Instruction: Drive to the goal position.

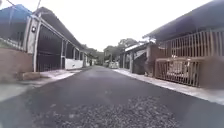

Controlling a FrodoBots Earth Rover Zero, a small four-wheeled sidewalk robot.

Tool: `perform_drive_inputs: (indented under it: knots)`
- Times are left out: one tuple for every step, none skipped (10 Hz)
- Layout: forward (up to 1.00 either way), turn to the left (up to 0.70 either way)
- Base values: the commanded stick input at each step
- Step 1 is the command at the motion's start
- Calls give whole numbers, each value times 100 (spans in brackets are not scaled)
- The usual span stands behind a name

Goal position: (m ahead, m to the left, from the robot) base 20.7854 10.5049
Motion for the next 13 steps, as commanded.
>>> perform_drive_inputs:
  knots:
    - [50, 0]
    - [50, 0]
    - [50, 0]
    - [50, 0]
    - [50, 19]
    - [50, 50]
    - [50, 50]
    - [50, 50]
    - [50, 31]
    - [50, 0]
    - [50, 0]
    - [50, 0]
    - [50, 0]
